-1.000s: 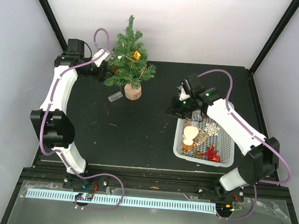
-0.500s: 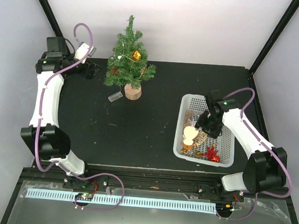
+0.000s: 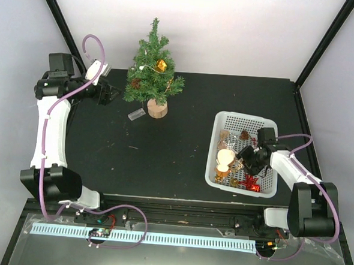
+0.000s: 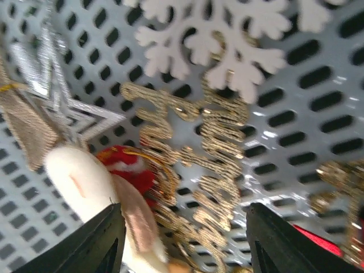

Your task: Decorate the small christmas tree

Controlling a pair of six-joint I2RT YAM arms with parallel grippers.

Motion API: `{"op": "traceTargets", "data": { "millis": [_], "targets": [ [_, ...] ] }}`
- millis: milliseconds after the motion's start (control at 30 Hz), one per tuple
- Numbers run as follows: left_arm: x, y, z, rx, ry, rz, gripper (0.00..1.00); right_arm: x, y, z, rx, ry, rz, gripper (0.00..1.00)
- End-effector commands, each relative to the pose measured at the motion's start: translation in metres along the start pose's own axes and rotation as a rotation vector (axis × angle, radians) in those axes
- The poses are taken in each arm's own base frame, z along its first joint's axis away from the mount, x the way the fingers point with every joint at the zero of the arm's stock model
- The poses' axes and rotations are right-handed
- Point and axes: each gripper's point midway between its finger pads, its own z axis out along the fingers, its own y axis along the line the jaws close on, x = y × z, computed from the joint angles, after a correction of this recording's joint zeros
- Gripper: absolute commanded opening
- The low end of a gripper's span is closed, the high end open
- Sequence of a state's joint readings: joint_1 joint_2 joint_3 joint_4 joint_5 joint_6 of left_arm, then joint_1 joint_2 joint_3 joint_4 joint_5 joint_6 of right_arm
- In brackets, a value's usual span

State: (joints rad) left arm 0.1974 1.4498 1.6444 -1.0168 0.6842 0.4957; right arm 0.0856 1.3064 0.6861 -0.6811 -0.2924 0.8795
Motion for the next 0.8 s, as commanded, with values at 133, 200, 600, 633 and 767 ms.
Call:
{"op": "traceTargets", "data": {
  "millis": [133,200,600,633,767],
  "targets": [
    [-0.004,-0.028,-0.024,0.042,-0.023,0.033,0.73,-0.026,0.056,-0.008,-0.304,-0.097,0.004,0.56],
    [-0.002,-0.029,-0.026,0.043,-0.014,0.032,0.73,-0.025,0.061,-0.007,-0.330,-0.088,-0.006,0.54],
    [0.004,-0.041,-0.032,0.070,0.004,0.034,0.73,-0.019,0.038,0.008,-0.224,-0.061,-0.035,0.45],
    [0.005,-0.042,-0.032,0.073,0.006,0.031,0.73,-0.018,0.036,0.009,-0.216,-0.053,-0.040,0.45],
    [0.008,-0.045,-0.031,0.089,0.006,0.026,0.74,-0.011,0.036,0.014,-0.230,-0.018,-0.047,0.44]
  ]
}}
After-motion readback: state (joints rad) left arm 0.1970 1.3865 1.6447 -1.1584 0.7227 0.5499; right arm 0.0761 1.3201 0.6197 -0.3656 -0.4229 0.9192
